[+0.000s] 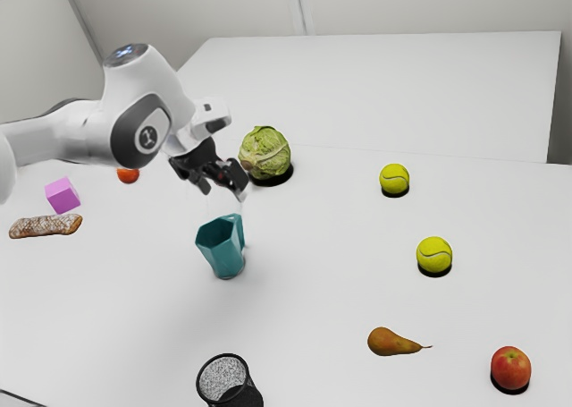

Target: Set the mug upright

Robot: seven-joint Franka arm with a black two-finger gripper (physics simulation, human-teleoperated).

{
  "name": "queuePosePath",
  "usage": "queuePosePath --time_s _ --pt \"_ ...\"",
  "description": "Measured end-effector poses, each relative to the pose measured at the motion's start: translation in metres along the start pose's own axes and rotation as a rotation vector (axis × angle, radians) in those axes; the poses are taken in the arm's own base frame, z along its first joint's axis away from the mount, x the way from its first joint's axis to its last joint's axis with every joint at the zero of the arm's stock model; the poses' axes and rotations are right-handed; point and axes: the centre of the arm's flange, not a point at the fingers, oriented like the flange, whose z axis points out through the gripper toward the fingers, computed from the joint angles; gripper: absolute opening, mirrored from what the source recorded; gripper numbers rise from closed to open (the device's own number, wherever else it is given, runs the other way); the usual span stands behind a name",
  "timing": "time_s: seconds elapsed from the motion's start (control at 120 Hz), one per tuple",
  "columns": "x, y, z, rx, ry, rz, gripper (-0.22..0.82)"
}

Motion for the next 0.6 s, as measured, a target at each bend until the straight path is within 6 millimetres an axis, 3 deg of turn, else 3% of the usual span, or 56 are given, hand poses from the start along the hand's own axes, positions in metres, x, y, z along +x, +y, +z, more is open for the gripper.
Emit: queuePosePath --time_s 0.117,0.6 --pt "0.017 0.003 -0.035 -0.009 -0.028 0.003 0.56" --pt "0.069 0.011 -0.119 -0.011 -0.130 0.026 0.58"
